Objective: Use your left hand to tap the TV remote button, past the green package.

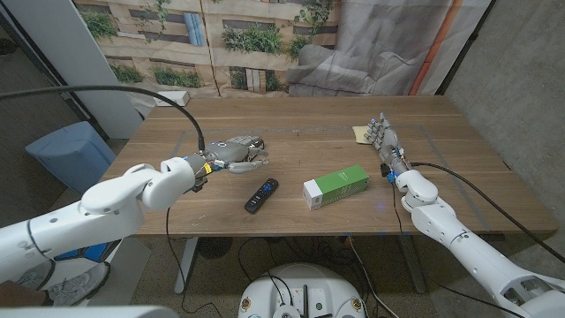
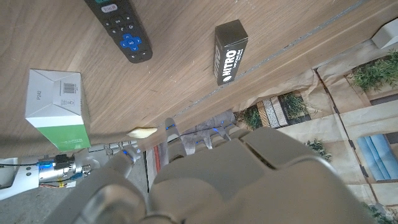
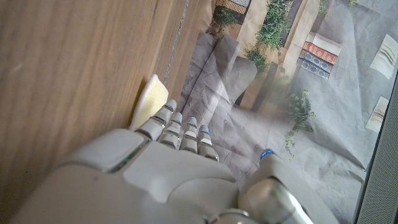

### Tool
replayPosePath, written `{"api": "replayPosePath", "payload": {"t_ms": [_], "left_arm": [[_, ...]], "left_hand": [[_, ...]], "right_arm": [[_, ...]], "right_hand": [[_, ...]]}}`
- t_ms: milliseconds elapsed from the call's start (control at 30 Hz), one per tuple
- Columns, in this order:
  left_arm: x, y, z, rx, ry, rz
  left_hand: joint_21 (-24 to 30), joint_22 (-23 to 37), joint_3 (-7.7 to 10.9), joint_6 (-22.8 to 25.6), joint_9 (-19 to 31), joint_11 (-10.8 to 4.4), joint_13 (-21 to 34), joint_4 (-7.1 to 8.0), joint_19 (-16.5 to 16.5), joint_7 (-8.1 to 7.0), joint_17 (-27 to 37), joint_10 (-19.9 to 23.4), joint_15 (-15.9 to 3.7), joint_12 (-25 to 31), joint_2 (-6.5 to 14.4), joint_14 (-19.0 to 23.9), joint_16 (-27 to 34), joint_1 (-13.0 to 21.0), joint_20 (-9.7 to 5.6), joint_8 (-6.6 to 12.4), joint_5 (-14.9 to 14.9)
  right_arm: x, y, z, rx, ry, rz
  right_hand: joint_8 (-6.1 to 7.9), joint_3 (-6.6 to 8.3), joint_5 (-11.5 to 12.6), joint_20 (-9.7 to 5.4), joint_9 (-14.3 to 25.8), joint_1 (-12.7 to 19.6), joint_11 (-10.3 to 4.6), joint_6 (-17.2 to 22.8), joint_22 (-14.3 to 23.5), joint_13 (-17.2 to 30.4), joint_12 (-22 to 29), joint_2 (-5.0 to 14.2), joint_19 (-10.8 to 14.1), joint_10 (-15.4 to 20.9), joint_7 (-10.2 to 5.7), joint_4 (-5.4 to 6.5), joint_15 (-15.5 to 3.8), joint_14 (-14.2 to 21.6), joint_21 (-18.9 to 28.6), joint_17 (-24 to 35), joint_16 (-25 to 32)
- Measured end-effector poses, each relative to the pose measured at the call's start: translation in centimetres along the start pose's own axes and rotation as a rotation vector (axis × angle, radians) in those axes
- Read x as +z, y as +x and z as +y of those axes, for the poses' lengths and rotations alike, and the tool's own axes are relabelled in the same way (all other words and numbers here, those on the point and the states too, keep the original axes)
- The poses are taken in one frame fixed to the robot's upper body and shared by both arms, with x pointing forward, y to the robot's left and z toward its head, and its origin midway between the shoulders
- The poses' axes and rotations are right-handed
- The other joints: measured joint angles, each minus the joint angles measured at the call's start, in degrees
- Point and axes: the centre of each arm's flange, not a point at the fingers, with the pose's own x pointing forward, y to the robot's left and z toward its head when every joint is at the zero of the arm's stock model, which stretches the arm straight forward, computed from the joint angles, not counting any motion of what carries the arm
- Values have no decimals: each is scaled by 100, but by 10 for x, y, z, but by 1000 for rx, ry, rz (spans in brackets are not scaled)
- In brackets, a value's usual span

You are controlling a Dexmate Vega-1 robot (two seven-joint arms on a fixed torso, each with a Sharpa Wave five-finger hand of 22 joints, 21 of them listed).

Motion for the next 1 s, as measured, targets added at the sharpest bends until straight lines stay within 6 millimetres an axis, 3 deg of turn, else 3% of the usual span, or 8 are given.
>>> {"api": "replayPosePath", "payload": {"t_ms": [100, 200, 300, 333, 533, 1000], "left_arm": [[0, 0, -1, -18, 31, 26], [13, 1, 0, -37, 60, 33], [6, 1, -1, -66, 102, 72], [23, 3, 1, -62, 93, 47], [41, 6, 5, -71, 101, 46], [63, 10, 9, -148, 230, 142]], "left_hand": [[0, 8, -28, 0, 0, 0, 0, 16, -70, 0, 0, 0, 0, 0, -2, 0, 0, -2, -3, 0, 0], [0, 27, -100, -31, 0, 11, 0, 9, -177, 31, 0, -11, 0, 0, -22, 0, 0, -23, 10, -10, 0], [0, 27, -137, -31, 0, 55, 0, 20, -195, 31, 0, -7, 0, 0, -22, 0, 0, -23, 10, -22, 0], [0, 27, -147, -31, 0, 63, 0, 11, -194, 31, -1, 1, 0, 0, -22, 0, 0, -23, 10, -22, 0], [0, 26, -225, -31, 0, 63, -1, 26, -194, 31, 27, 1, 21, 0, -22, -20, 0, -23, 11, -22, 0], [1, 53, -392, -30, 0, 124, -1, 33, -194, -13, 26, 2, 73, 1, -22, -29, 0, -22, 11, -22, 0]], "right_arm": [[0, 0, -2, 2, 4, -2], [-1, -1, -3, 3, 6, -3], [-2, -2, -6, -1, 4, 1], [-2, -2, -5, 8, 11, -4], [-2, -4, -7, 20, 18, -9], [-9, -5, -20, 31, 26, -12]], "right_hand": [[0, 23, 0, 23, 0, -36, 0, 0, 0, 0, 0, 36, 7, 0, 0, 23, 29, -29, 0, -22, 0], [0, 23, 0, 39, 0, -36, 0, 0, 0, 0, 0, 36, 23, 0, 0, 23, 34, -24, 0, -22, 22], [0, 23, 0, 39, 0, -36, 13, 0, 0, 0, 0, 36, 23, -13, 0, 23, 61, 4, 0, -22, 22], [0, 23, 0, 39, 0, -36, 20, 0, 0, 0, 0, 36, 23, -20, 0, 23, 61, 4, 0, -22, 22], [0, -1, 0, 39, 0, -37, 20, 0, -1, 0, 0, 37, 23, -20, 0, 47, 61, 4, 0, -49, 22], [0, 23, 0, 38, 0, -74, 20, 0, -1, 1, 0, 75, 23, -20, 0, 71, 61, 4, 0, -76, 21]]}}
